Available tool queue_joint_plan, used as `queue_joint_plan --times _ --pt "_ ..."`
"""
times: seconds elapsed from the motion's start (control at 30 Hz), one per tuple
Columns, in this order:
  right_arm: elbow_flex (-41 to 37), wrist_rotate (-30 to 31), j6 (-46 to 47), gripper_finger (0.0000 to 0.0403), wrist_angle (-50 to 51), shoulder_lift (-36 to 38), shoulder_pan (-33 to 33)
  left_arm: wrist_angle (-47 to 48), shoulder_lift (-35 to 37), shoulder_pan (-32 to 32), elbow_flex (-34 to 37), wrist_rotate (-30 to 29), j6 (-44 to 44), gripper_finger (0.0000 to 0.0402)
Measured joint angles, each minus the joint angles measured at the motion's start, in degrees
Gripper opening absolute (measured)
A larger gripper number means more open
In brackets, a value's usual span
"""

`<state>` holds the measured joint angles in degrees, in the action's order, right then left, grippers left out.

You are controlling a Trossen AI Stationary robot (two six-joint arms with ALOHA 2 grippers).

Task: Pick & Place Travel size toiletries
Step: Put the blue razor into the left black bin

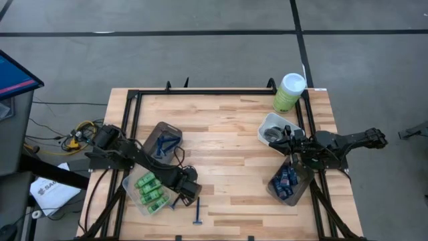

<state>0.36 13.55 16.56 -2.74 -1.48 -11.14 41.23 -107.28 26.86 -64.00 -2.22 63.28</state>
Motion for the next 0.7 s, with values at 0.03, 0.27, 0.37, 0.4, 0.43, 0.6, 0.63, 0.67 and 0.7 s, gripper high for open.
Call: queue_joint_plan --times 0.03,0.27,0.37,0.4,0.43,0.6,0.63,0.67,0.7 --pt "0.0 0.0 0.0 0.0 0.0 0.0 0.0 0.1 -0.4 0.0 -0.1 0.3 0.1 0.0195" --pt "0.0 0.0 0.0 0.0 0.0 0.0 0.0 0.8 -0.5 -1.1 0.0 0.8 2.1 0.0146" --pt "0.0 0.0 0.0 0.0 0.0 0.0 0.0 1.3 -0.5 -1.8 0.1 1.3 2.2 0.0079" --pt "0.0 0.0 0.0 0.0 0.0 0.0 0.0 1.1 -0.5 -2.1 0.1 1.6 2.4 0.0055" --pt "0.0 0.0 0.0 0.0 0.0 0.0 0.0 0.9 -0.5 -2.5 0.1 2.1 2.6 0.0034" --pt "0.0 0.0 0.0 0.0 0.0 0.0 0.0 -0.4 0.7 -4.3 0.2 2.6 2.9 0.0027" --pt "0.0 0.0 0.0 0.0 0.0 0.0 0.0 -0.9 0.9 -4.7 0.4 2.6 3.0 0.0028" --pt "0.0 0.0 0.0 0.0 0.0 0.0 0.0 -1.8 1.1 -5.1 0.4 2.5 3.0 0.0028" --pt "0.0 0.0 0.0 0.0 0.0 0.0 0.0 -2.4 1.5 -5.6 0.4 2.1 3.0 0.0024"
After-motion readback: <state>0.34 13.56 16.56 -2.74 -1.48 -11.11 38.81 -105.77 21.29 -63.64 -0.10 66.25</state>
